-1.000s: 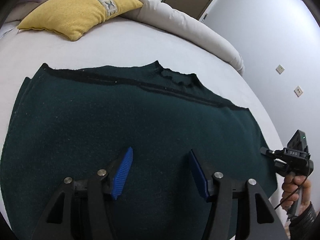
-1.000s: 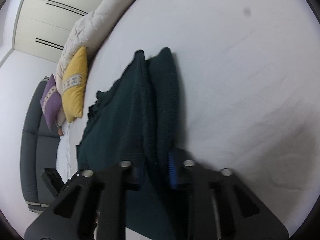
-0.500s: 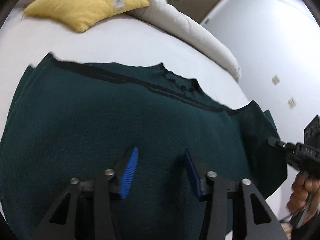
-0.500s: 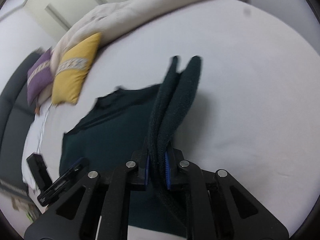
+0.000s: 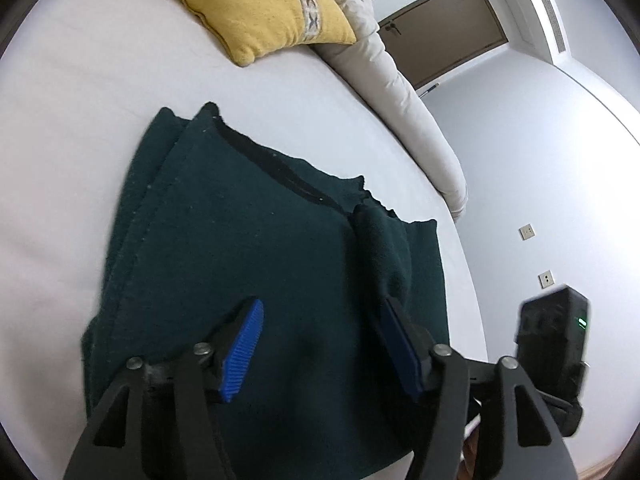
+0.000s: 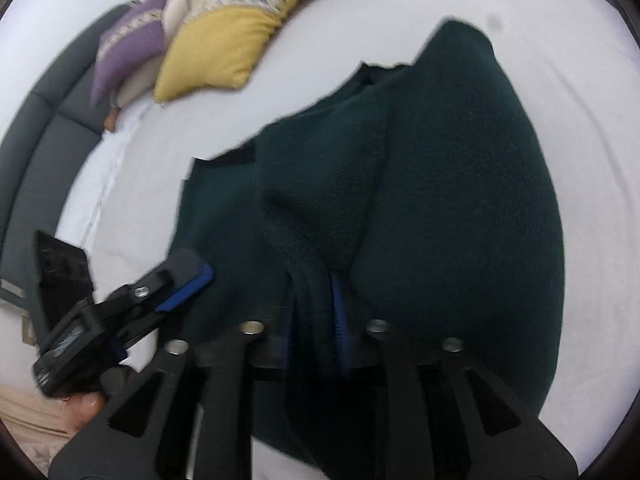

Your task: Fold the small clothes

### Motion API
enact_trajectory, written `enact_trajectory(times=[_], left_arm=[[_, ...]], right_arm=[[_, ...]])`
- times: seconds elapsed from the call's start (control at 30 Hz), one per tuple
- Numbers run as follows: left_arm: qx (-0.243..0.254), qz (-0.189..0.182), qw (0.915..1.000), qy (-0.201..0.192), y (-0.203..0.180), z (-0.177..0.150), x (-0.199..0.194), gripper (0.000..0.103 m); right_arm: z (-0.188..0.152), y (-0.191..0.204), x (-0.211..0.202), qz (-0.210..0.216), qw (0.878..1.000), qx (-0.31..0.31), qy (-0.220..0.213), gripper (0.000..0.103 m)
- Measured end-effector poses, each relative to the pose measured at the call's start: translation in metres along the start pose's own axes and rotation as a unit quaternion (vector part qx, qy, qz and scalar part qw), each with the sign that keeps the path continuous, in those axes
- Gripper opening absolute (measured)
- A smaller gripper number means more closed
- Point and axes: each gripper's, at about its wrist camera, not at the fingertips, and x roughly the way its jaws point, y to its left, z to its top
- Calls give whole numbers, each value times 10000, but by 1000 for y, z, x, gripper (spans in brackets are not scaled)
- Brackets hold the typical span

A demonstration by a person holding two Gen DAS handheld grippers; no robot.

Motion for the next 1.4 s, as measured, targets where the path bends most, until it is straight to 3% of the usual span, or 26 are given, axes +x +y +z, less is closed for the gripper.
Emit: enact_trajectory(times=[0.03, 0.07, 0.13, 0.23, 0.43, 0.5, 0.53, 0.6, 0.67, 0.73, 0.77, 1.07, 1.27, 1.4], left_arm=[[-20, -2, 10000, 2, -1, -1, 1, 68], [-36, -37, 10000, 20, -5, -2, 3, 71], [-15, -29, 10000, 58, -11, -1, 9, 73], [56, 56, 9998, 207, -22, -2, 18, 73], [549, 571, 9952, 576, -56, -6, 46, 75], [623, 545, 9942, 681, -65, -6, 54, 74], [652, 574, 9933, 759, -70, -6, 60, 65], [800, 809, 9901, 824, -77, -8, 68, 61], [894, 960, 9878, 840, -80, -9, 73, 41], [725, 718, 9905, 922, -76, -8, 73, 20], [702, 684, 9910, 915, -75, -8, 72, 18], [642, 367, 9941, 799, -68, 1, 46, 15], [243, 217, 9976, 617, -37, 21, 18, 14], [184, 312, 9985, 412, -15, 39, -12, 14]], right_arm=[[-4, 2, -11, 32, 10000, -15, -70, 73], [-9, 3, -25, 72, 9998, -68, -192, 75], [-23, 7, -49, 308, 9986, -355, -226, 75], [-49, -5, -81, 205, 9976, -474, -467, 75], [-87, -76, -117, 41, 9975, 4, -707, 75], [-93, -98, -120, 59, 9964, 285, -799, 75], [-94, -105, -123, 51, 9957, 344, -858, 74], [-98, -118, -124, -55, 9946, 366, -974, 74], [-100, -127, -122, -182, 9941, 365, -1002, 74], [-99, -128, -117, -299, 9941, 267, -1012, 74], [-100, -127, -117, -365, 9940, 212, -1012, 74], [-80, -93, -81, -684, 9917, -224, -1067, 74], [-74, -60, -72, -811, 9892, -738, -972, 73], [-79, -32, -70, -798, 9858, -1104, -981, 73]])
